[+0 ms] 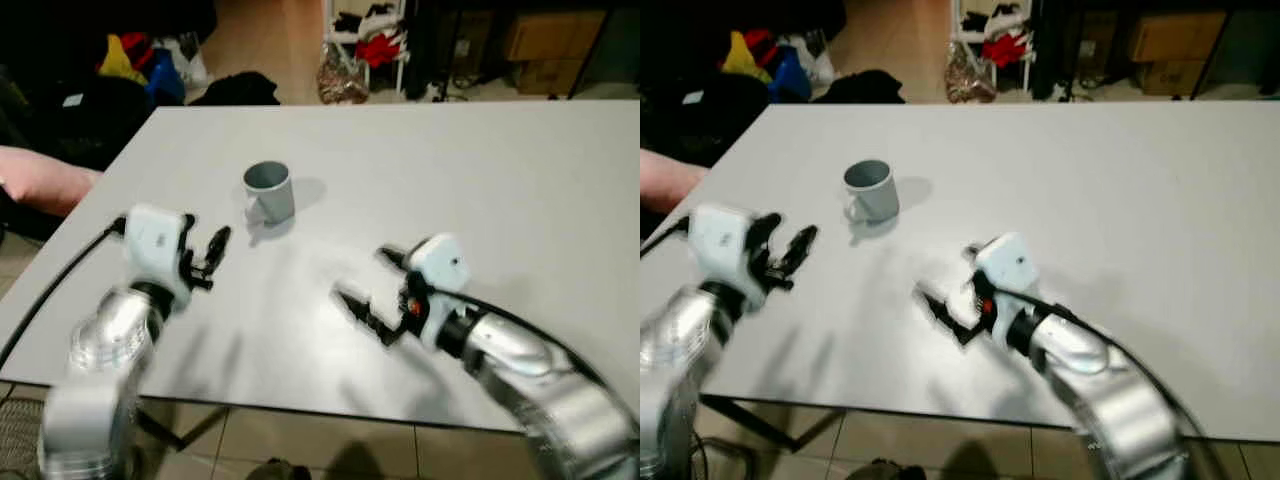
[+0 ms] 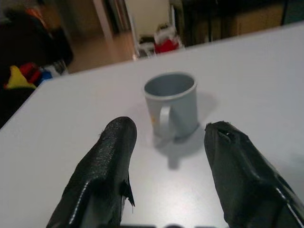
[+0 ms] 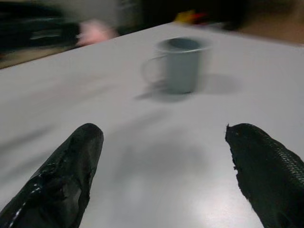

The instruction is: Setting the table

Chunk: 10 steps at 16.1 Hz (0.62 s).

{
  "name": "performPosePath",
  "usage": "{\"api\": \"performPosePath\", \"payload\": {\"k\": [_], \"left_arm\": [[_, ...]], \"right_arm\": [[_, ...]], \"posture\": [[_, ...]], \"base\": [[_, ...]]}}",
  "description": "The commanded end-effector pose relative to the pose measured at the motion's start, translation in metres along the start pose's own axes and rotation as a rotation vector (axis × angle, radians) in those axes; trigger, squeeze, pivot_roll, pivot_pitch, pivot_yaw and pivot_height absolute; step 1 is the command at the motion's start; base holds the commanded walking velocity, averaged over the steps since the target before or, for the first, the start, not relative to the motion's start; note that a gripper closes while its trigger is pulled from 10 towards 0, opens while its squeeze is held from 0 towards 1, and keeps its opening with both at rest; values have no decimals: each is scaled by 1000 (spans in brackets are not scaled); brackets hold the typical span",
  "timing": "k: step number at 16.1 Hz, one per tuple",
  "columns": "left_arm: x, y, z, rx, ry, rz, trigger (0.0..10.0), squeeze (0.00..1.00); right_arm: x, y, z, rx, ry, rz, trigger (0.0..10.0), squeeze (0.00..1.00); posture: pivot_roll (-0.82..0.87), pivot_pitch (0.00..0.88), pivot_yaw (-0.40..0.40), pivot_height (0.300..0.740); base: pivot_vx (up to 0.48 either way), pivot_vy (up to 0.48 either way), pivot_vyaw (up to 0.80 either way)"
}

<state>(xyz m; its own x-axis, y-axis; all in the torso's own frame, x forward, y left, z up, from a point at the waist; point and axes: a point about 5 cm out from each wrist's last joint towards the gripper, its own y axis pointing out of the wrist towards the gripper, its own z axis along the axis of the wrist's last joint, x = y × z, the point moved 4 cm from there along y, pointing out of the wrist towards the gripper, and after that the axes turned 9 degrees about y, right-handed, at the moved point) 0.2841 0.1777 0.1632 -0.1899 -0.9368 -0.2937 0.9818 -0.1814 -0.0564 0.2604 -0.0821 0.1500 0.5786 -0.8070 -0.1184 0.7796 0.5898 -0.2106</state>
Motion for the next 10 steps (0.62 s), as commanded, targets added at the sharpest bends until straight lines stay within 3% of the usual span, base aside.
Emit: {"api": "performPosePath", "payload": {"k": [1, 3, 5, 10], "left_arm": [[-2, -7, 12, 45, 16, 62, 10000, 0], [9, -16, 14, 35, 9, 59, 10000, 0], [16, -19, 11, 14, -5, 55, 10000, 0], [19, -27, 8, -12, -17, 87, 10000, 0]], "right_arm": [[10, 1, -6, 2, 8, -91, 10000, 0], [15, 1, -13, -9, 66, -107, 10000, 0], [19, 1, -14, -4, 58, -123, 10000, 0], [14, 1, -15, 13, 59, -112, 10000, 0]], "posture": [[-72, 0, 114, 740], [-60, 0, 107, 740], [-55, 0, 105, 740], [-48, 1, 100, 740]], "base": [[0, 0, 0], [0, 0, 0], [0, 0, 0], [0, 0, 0]]}}
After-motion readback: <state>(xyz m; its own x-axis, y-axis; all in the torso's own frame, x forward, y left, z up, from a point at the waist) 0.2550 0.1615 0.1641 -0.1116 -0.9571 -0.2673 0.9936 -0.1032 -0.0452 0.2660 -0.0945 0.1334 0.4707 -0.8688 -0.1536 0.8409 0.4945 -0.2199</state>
